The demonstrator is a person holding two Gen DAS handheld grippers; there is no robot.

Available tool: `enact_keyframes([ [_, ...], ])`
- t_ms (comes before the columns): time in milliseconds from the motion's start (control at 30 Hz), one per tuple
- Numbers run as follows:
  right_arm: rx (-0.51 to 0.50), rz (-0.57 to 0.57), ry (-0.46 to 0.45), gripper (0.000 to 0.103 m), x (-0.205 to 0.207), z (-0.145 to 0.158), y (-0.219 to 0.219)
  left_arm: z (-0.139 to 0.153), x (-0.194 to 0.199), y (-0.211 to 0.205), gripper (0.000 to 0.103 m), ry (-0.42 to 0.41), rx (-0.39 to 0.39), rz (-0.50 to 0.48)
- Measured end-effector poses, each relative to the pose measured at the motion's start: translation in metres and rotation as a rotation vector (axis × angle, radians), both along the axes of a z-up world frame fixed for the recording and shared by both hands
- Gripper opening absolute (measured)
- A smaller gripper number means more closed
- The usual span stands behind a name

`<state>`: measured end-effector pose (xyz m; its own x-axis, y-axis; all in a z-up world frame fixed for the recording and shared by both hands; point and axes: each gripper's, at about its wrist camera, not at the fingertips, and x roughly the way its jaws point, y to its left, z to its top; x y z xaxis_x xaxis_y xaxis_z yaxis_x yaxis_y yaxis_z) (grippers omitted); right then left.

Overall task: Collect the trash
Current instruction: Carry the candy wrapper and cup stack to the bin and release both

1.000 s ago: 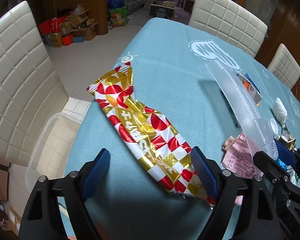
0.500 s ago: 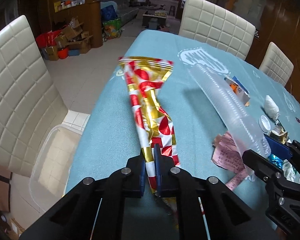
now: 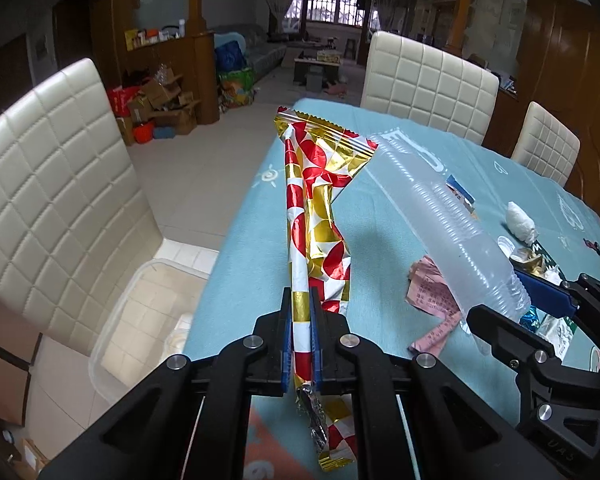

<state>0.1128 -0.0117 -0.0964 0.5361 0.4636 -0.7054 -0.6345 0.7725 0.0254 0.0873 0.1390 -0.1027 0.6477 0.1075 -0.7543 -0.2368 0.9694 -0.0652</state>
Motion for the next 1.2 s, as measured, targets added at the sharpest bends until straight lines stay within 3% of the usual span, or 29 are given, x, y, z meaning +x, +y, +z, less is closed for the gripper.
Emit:
enact_keyframes([
  [700,0.021,0.156,-0.043,0.046,-0.055,0.017,0.035,0.017,-0.081,0.030,0.008,-0.024,0.030,0.153],
  [1200,0.022,0.256,-0.057,0.046,-0.054,0.019,0.083,0.016,-0.093,0.074,0.008,-0.016,0.032,0.258],
])
